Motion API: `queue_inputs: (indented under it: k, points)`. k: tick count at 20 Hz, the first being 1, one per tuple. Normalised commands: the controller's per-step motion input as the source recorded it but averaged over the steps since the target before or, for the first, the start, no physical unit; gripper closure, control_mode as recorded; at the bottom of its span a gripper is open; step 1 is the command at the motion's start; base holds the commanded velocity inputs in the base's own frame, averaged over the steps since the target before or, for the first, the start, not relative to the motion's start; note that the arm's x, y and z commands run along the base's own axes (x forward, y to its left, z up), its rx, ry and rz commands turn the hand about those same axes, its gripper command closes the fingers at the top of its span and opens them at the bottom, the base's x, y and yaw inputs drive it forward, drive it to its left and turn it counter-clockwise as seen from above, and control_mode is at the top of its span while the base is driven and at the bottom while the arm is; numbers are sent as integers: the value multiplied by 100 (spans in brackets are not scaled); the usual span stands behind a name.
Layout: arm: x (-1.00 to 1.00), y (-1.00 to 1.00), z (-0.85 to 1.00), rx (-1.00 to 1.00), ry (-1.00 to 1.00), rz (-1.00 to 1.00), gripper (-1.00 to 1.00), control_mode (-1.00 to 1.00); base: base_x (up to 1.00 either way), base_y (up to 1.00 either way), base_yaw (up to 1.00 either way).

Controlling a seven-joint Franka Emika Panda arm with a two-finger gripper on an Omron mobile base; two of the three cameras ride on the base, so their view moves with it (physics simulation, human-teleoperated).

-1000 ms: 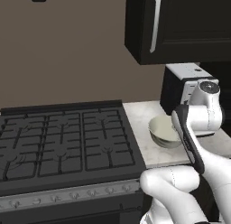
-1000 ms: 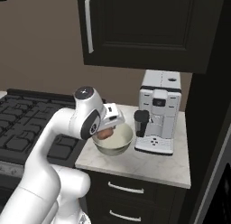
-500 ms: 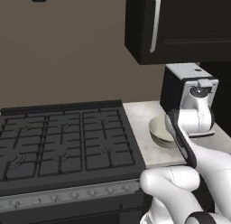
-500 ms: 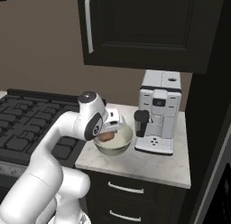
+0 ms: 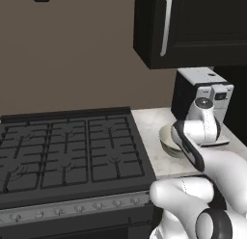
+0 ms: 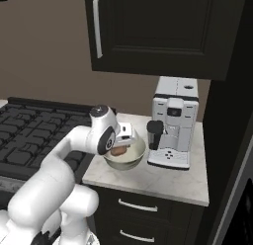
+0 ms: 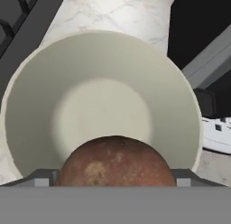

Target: Take the potato, mango, and squash from the freezer and place them in the bowl on the counter.

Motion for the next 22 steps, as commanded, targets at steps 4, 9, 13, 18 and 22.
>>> queue_inputs:
  k: [4,9,13,18,22]
  points:
    - [35,0,-19,0,0,0,-100,-100,0,0,0]
    - [9,-2,-30,1,0,0,-100,-100,0,0,0]
    - [1,0,-3,2,0,0,-100,-100,0,0,0]
    - [-4,0,7,6,0,0,-100,-100,0,0,0]
    - [-37,0,29,8,-1,-4,-100,-100,0,0,0]
